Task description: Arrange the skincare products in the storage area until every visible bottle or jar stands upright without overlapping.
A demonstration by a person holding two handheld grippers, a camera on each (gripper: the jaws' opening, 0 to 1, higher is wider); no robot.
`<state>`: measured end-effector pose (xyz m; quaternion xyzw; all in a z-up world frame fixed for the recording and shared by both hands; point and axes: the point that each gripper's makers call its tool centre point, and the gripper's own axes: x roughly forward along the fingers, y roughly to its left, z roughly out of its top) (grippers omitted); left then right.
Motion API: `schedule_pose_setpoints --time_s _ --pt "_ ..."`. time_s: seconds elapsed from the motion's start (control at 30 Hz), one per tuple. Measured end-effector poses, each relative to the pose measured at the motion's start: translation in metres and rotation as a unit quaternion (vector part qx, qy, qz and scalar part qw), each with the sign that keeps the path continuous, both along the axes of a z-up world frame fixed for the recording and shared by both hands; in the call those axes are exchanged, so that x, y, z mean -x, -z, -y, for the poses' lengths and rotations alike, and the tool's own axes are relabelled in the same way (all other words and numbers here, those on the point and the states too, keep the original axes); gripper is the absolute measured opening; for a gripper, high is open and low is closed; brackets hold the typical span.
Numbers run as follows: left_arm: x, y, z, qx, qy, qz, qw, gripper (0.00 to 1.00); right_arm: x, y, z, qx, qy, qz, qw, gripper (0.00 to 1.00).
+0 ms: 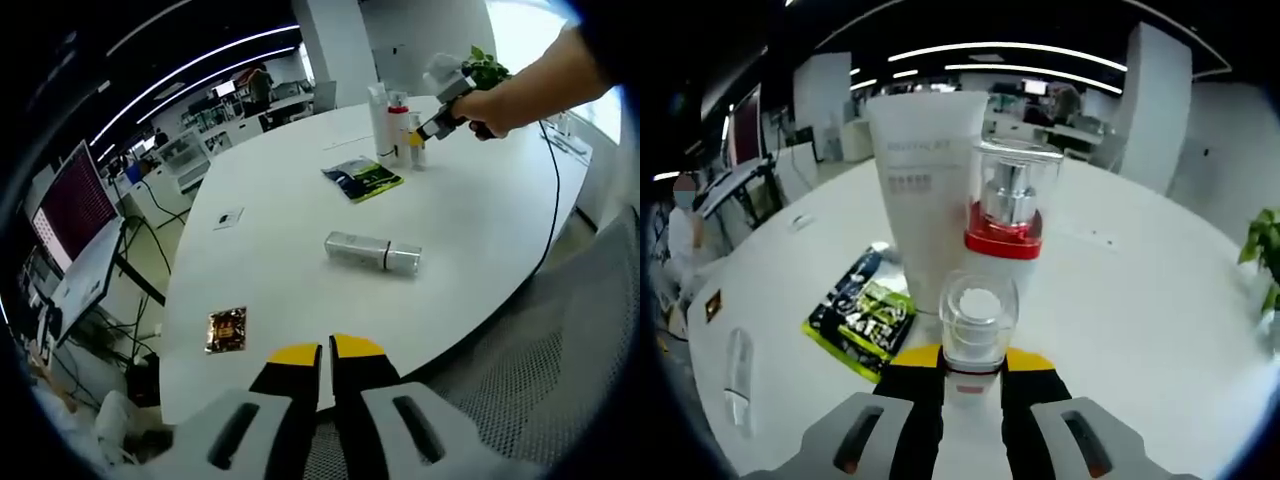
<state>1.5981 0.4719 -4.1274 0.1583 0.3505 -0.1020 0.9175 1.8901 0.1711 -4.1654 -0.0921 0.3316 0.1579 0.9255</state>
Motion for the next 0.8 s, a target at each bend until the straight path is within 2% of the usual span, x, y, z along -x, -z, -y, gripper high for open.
schedule_pose_setpoints --time_s 0.17,0.27,0.47,0.53,0.6,0.67,0.8 --pt "0.000 -0.001 0.001 0.001 0.001 0.003 1.0000 0.00 -0.010 0.003 0.002 -0.015 0.026 0.000 0.9996 0.16" --pt "0.000 -0.001 0.001 0.000 0.001 0.002 1.0000 0.00 -0.007 -0.001 -0.001 -0.015 0.027 0.002 0.9995 0.16" --pt "-0.001 -0.002 0.001 0.000 0.003 0.006 1.0000 0.00 -0.004 -0.004 -0.002 0.011 0.018 0.005 0.9998 0.17" --pt "-0.001 -0.003 0.000 0.001 0.000 0.007 1.0000 0.00 -0.006 -0.003 -0.002 0.008 0.020 0.002 0.9998 0.18" --pt "-0.001 -0.003 0.000 0.001 0.000 0.008 1.0000 0.00 -0.006 -0.001 -0.001 0.005 0.027 -0.003 0.9996 0.25" --pt "-0.001 -0.003 0.000 0.001 0.001 0.008 1.0000 0.00 -0.005 0.001 0.000 0.002 0.036 -0.011 0.9993 0.38" --pt "-0.001 -0.002 0.000 0.000 0.002 0.007 1.0000 0.00 0.002 0.000 0.001 -0.020 0.044 -0.017 0.9987 0.44"
